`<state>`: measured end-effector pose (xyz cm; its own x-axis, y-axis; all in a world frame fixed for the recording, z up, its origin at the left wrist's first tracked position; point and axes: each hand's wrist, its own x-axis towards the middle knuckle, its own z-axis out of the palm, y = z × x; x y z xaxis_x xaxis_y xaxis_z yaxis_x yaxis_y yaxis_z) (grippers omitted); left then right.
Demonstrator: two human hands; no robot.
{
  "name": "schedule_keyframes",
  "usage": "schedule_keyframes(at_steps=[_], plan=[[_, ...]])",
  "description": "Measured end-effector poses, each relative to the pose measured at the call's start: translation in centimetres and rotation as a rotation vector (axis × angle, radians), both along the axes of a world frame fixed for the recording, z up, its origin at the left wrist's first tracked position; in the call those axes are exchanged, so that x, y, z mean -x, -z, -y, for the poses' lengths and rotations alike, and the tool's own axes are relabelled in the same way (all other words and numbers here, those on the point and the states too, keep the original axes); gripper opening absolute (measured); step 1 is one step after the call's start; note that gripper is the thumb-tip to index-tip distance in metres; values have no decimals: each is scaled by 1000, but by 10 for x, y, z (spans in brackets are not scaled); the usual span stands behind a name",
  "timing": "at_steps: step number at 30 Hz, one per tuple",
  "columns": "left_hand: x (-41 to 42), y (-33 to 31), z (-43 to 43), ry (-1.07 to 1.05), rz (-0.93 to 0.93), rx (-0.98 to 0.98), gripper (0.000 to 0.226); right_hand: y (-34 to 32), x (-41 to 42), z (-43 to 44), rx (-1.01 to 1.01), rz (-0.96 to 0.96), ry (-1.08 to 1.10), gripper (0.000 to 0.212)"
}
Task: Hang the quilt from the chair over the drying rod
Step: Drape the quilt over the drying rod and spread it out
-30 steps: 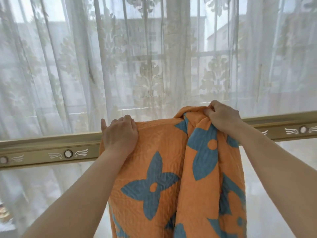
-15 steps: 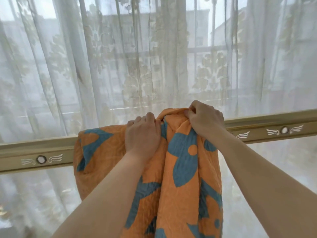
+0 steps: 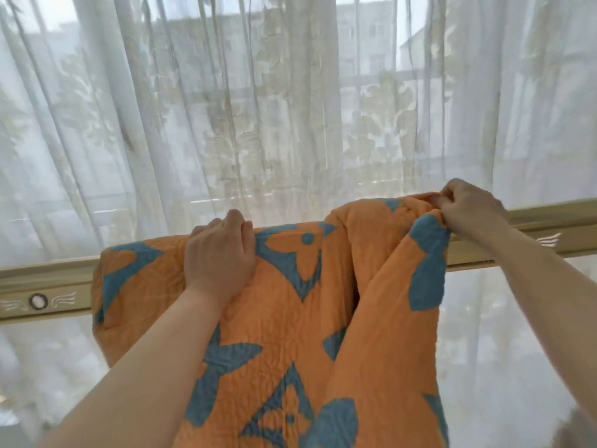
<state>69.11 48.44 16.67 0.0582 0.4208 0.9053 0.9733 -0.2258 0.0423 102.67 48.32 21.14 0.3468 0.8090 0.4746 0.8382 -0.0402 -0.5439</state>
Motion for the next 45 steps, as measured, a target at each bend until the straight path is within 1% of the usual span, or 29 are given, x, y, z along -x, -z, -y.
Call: schedule_keyframes(at_steps=[3, 5, 6, 8, 11, 13, 15, 18, 20, 22, 24, 26, 28, 31, 34, 36, 38, 41, 42, 44, 45], plan=[[-5, -3, -3, -72, 58, 128, 27, 6, -8, -5, 19, 6, -91, 17], [-17, -14, -4, -147, 132, 259, 24, 8, -7, -6, -4, 39, -88, 18], [-25, -22, -6, -170, 140, 313, 26, 9, -6, -6, -18, 57, -85, 18], [-51, -36, -7, -118, 137, 371, 28, 11, -5, -8, -37, 78, -86, 19], [-99, -38, -6, 65, 130, 390, 30, 14, -6, -12, -68, 87, -94, 21], [-117, -28, -11, 40, 112, 439, 43, 16, -8, -14, -96, 95, -102, 21], [-119, -17, -14, -21, 99, 420, 53, 18, -13, -14, -105, 109, -125, 22], [-117, -13, -13, -14, 151, 398, 55, 16, -22, -13, -98, 92, -167, 21], [-117, -15, -11, -17, 157, 399, 55, 13, -41, -10, -131, 31, -107, 20], [-111, -18, -9, -37, 173, 398, 54, 10, -74, -6, -148, -27, 15, 18], [-105, -19, -10, -55, 186, 418, 55, 8, -108, -2, -88, -23, 102, 19], [-98, -20, -12, -67, 183, 436, 55, 3, -124, -3, 21, 22, 110, 19], [-97, -20, -15, -78, 184, 444, 54, -2, -128, -7, 116, 52, 96, 23], [-98, -19, -16, -87, 190, 430, 53, -4, -131, -13, 159, 60, 110, 32], [-95, -18, -16, -90, 191, 418, 52, 1, -140, -19, 81, 47, 161, 40], [-97, -19, -16, -92, 193, 417, 52, 5, -140, -20, 24, 44, 186, 41], [-102, -19, -16, -109, 193, 421, 51, 9, -139, -22, -4, 85, 193, 38], [-110, -19, -18, -132, 189, 424, 51, 10, -139, -20, -62, 80, 150, 22], [-112, -19, -18, -132, 187, 428, 51, 9, -138, -18, -75, 66, 124, 23], [-117, -19, -18, -135, 183, 438, 51, 7, -130, -12, -95, 68, 77, 34], [-120, -19, -17, -137, 179, 440, 51, 7, -122, -10, -113, 79, 50, 36]])
